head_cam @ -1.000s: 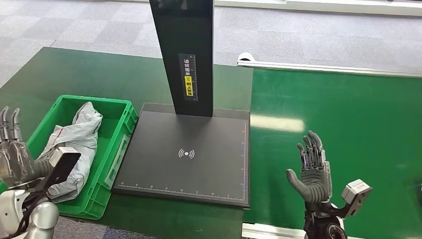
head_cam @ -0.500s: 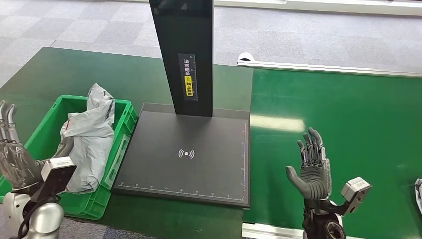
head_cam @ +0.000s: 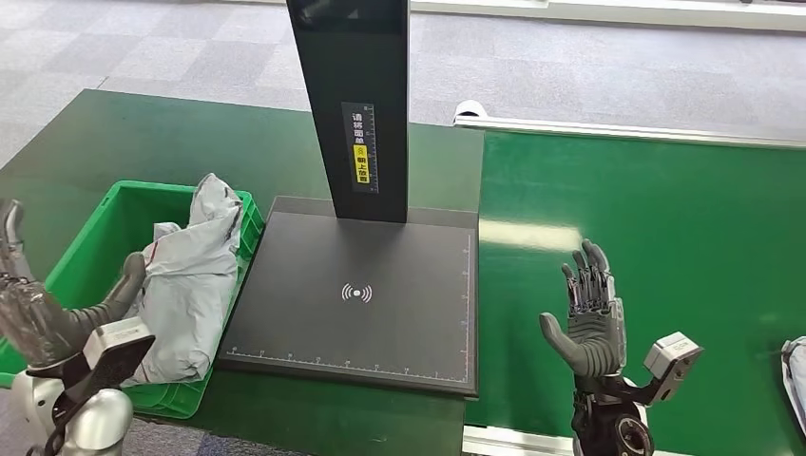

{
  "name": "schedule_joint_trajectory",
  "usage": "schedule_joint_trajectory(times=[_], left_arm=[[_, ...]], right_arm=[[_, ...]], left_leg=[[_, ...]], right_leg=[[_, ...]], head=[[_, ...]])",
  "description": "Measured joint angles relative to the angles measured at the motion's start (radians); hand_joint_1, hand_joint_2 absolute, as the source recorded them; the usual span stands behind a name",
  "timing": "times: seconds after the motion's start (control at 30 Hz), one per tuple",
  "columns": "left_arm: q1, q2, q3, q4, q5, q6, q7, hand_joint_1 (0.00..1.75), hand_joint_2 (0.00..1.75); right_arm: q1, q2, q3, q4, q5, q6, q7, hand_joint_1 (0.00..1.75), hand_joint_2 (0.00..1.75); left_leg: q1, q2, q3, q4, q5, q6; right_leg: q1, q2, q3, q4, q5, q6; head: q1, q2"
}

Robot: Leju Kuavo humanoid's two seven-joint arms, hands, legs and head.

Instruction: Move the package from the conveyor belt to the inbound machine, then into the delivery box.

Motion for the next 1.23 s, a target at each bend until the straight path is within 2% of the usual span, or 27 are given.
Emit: schedule_joint_trajectory(times=[0.2, 0.33, 0.37, 0.43, 0.5, 0.6, 0.8, 0.87, 0.9, 0.93, 1.0, 1.03, 1.07, 1.1, 1.17, 1.23], left_arm=[[-0.049, -0.034, 0.059, 0.056, -0.308, 0.016, 0.108, 0.00, 1.75], [-0.101, -0.021, 0.121, 0.148, -0.604, -0.019, 0.370, 0.00, 1.75], [-0.119, -0.005, 0.135, 0.189, -0.672, -0.064, 0.441, 0.00, 1.75], [-0.155, 0.041, 0.146, 0.283, -0.751, -0.212, 0.560, 0.00, 1.75], [-0.176, 0.090, 0.139, 0.376, -0.767, -0.351, 0.632, 0.00, 1.75], [-0.182, 0.138, 0.134, 0.464, -0.768, -0.422, 0.650, 0.00, 1.75], [-0.182, 0.178, 0.134, 0.504, -0.768, -0.443, 0.643, 0.00, 1.75], [-0.180, 0.181, 0.138, 0.500, -0.745, -0.398, 0.598, 0.00, 1.75], [-0.175, 0.178, 0.144, 0.486, -0.710, -0.344, 0.546, 0.00, 1.75], [-0.168, 0.167, 0.157, 0.451, -0.636, -0.251, 0.449, 0.00, 1.75], [-0.156, 0.126, 0.195, 0.348, -0.410, -0.060, 0.194, 0.00, 1.75], [-0.149, 0.099, 0.215, 0.290, -0.271, 0.006, 0.060, 0.00, 1.75], [-0.139, 0.077, 0.226, 0.240, -0.137, 0.022, -0.038, 0.00, 1.75], [-0.123, 0.061, 0.225, 0.195, -0.012, 0.008, -0.101, 0.00, 1.75], [-0.087, 0.045, 0.188, 0.116, 0.202, -0.073, -0.152, 0.00, 1.75], [-0.069, 0.038, 0.144, 0.073, 0.307, -0.138, -0.163, 0.00, 1.75]], right_arm=[[0.004, 0.002, 0.003, -0.002, 0.009, -0.003, 0.005, 0.00, 1.75], [0.007, 0.002, 0.002, -0.007, 0.010, -0.001, 0.015, 0.00, 1.75], [0.008, 0.002, 0.002, -0.010, 0.010, 0.000, 0.018, 0.00, 1.75], [0.012, 0.002, 0.001, -0.016, 0.013, 0.007, 0.021, 0.00, 1.75], [0.017, 0.002, -0.003, -0.018, 0.017, 0.021, 0.021, 0.00, 1.75], [0.021, 0.002, -0.011, -0.018, 0.026, 0.037, 0.019, 0.00, 1.75], [0.022, 0.008, -0.018, -0.019, 0.028, 0.045, 0.018, 0.00, 1.75], [0.025, 0.010, -0.020, -0.021, 0.029, 0.045, 0.019, 0.00, 1.75], [0.027, 0.011, -0.021, -0.024, 0.030, 0.045, 0.021, 0.00, 1.75], [0.029, 0.013, -0.021, -0.028, 0.030, 0.046, 0.024, 0.00, 1.75], [0.032, 0.018, -0.021, -0.034, 0.028, 0.042, 0.029, 0.00, 1.75], [0.032, 0.020, -0.018, -0.035, 0.025, 0.036, 0.030, 0.00, 1.75], [0.031, 0.022, -0.015, -0.034, 0.022, 0.028, 0.028, 0.00, 1.75], [0.030, 0.022, -0.011, -0.034, 0.019, 0.020, 0.025, 0.00, 1.75], [0.027, 0.021, -0.005, -0.033, 0.015, 0.010, 0.016, 0.00, 1.75], [0.024, 0.020, -0.002, -0.032, 0.014, 0.007, 0.010, 0.00, 1.75]], left_leg=[[0.000, 0.000, 0.001, 0.000, 0.000, 0.000], [0.000, 0.000, 0.001, 0.000, 0.000, 0.000], [0.000, 0.000, 0.002, 0.000, 0.000, 0.000], [0.001, 0.001, 0.002, 0.000, 0.001, -0.001], [0.001, 0.002, 0.002, 0.000, 0.001, -0.001], [0.001, 0.002, 0.002, 0.000, 0.001, -0.001], [0.000, 0.001, 0.001, 0.000, 0.001, -0.001], [0.001, 0.001, 0.001, 0.000, 0.001, -0.001], [0.001, 0.001, 0.001, 0.000, 0.001, -0.001], [0.001, 0.001, 0.001, 0.000, 0.001, -0.001], [0.000, 0.001, 0.001, 0.000, 0.001, -0.001], [0.000, 0.001, 0.001, 0.000, 0.000, -0.001], [0.000, 0.001, 0.001, 0.000, 0.000, -0.001], [0.000, 0.002, 0.001, 0.000, 0.000, -0.001], [0.000, 0.000, 0.001, 0.000, 0.000, -0.001], [0.000, -0.003, 0.000, 0.000, 0.000, -0.001]], right_leg=[[0.000, 0.000, 0.001, 0.000, 0.000, 0.000], [0.000, 0.000, 0.001, 0.000, 0.000, 0.000], [0.001, 0.000, 0.001, 0.000, 0.000, 0.000], [0.001, 0.001, 0.001, 0.000, 0.000, 0.000], [0.001, 0.002, 0.001, 0.001, 0.000, 0.000], [0.001, 0.002, 0.001, 0.001, 0.000, 0.000], [0.001, 0.002, 0.001, 0.000, 0.000, 0.000], [0.001, 0.002, 0.001, 0.000, 0.000, 0.000], [0.001, 0.002, 0.001, 0.000, 0.000, 0.000], [0.001, 0.002, 0.001, 0.000, 0.000, 0.000], [0.000, 0.002, 0.001, 0.000, 0.000, 0.000], [0.000, 0.002, 0.001, 0.000, 0.000, 0.000], [0.000, 0.002, 0.001, 0.000, 0.000, 0.000], [0.000, 0.002, 0.000, 0.000, 0.000, 0.000], [0.000, 0.000, 0.000, 0.000, 0.000, 0.000], [0.000, -0.003, 0.001, 0.000, 0.000, 0.000]], head=[[0.000, 0.000], [0.000, 0.000], [0.000, 0.000], [0.000, 0.000], [0.000, 0.000], [0.000, 0.000], [0.000, 0.000], [0.000, 0.000], [0.000, 0.000], [0.000, 0.000], [0.000, 0.000], [0.000, 0.000], [0.000, 0.000], [0.000, 0.000], [0.000, 0.000], [0.000, 0.000]])
